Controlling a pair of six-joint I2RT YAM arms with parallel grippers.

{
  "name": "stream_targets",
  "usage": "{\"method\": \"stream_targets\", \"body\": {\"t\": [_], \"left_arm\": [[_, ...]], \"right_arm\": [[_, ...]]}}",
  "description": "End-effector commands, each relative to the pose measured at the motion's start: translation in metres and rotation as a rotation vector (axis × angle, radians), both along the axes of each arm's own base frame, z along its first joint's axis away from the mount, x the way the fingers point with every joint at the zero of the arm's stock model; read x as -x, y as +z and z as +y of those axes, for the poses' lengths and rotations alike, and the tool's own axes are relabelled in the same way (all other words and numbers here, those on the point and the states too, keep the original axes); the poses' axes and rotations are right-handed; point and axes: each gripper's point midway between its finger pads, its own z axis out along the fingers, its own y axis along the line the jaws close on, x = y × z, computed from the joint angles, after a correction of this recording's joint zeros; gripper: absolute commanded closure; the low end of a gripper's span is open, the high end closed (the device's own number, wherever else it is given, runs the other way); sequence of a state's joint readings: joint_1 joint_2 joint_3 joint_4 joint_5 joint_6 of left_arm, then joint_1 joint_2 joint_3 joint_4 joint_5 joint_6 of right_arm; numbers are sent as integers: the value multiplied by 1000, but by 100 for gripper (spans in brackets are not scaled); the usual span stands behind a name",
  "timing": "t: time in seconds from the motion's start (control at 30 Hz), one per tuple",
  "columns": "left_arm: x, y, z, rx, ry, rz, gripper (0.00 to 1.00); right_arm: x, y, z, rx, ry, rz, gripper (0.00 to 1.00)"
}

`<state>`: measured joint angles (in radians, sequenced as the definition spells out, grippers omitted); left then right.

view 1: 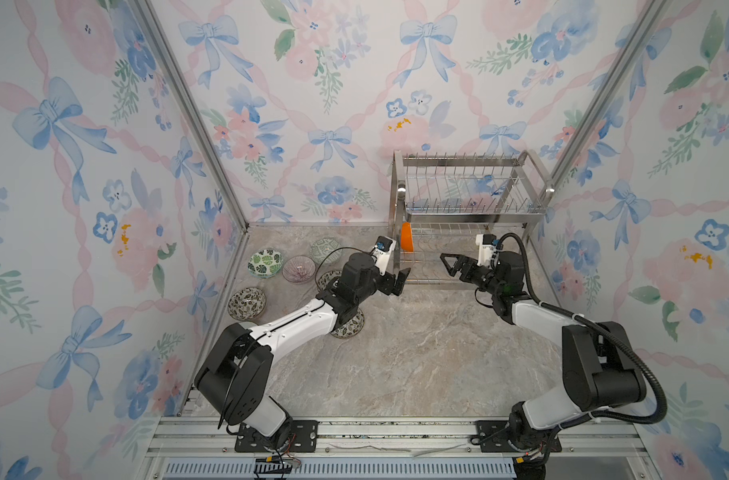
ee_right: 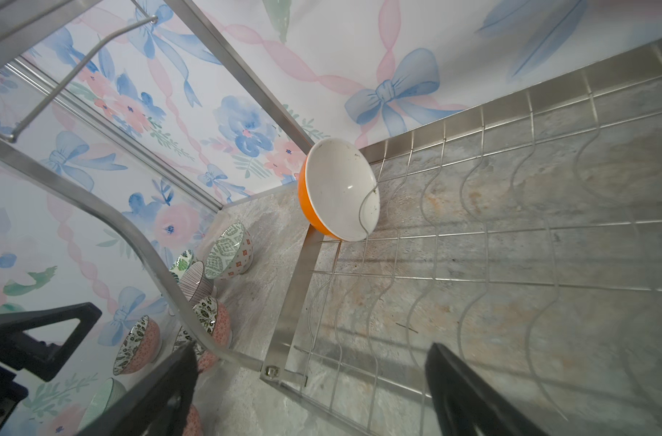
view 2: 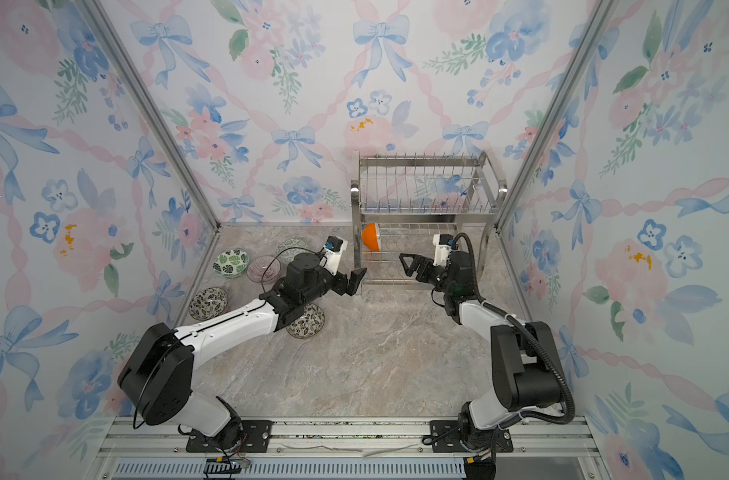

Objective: Load the bowls into the dish rack
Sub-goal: 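Withdraw the right gripper from the rack while the left gripper retracts toward the bowls, then lower the left gripper onto the black-leaf bowl's rim and pinch it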

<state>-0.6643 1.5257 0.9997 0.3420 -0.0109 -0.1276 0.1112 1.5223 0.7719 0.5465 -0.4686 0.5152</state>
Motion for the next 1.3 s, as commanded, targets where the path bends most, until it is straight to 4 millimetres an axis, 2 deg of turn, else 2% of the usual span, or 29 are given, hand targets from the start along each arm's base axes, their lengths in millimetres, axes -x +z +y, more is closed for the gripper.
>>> {"method": "stream_targets", "body": {"t": [0.0,0.17,0.27,0.37,0.57,0.77,0.93,1.03,1.1,1.27], "left_arm": [[3,14,8,0,29,-36,2],[9,9,13,-65,75,-50,2],[17,-3,22,-53,95,42,2],[23,-22,39,-93,144,144,2],[30,-34,88,-189,292,311,2],[39,-36,151,-242,466,417,2],[53,-58,198,-76,603,546,2],[67,-80,212,-25,643,620,2],[73,-91,213,-16,637,655,2],[89,-115,212,-1,638,747,2]], "right_arm": [[15,-12,-20,140,-73,22,4],[34,-16,-37,331,-162,57,4],[42,-13,-54,447,-260,83,4],[48,-4,-67,494,-349,89,4],[71,12,-56,765,-415,68,3],[91,16,-24,946,-352,38,4],[104,29,1,1190,-351,-40,4],[107,31,31,1255,-275,-94,4],[110,32,52,1260,-233,-126,4],[126,37,100,1129,-119,-173,3]]}}
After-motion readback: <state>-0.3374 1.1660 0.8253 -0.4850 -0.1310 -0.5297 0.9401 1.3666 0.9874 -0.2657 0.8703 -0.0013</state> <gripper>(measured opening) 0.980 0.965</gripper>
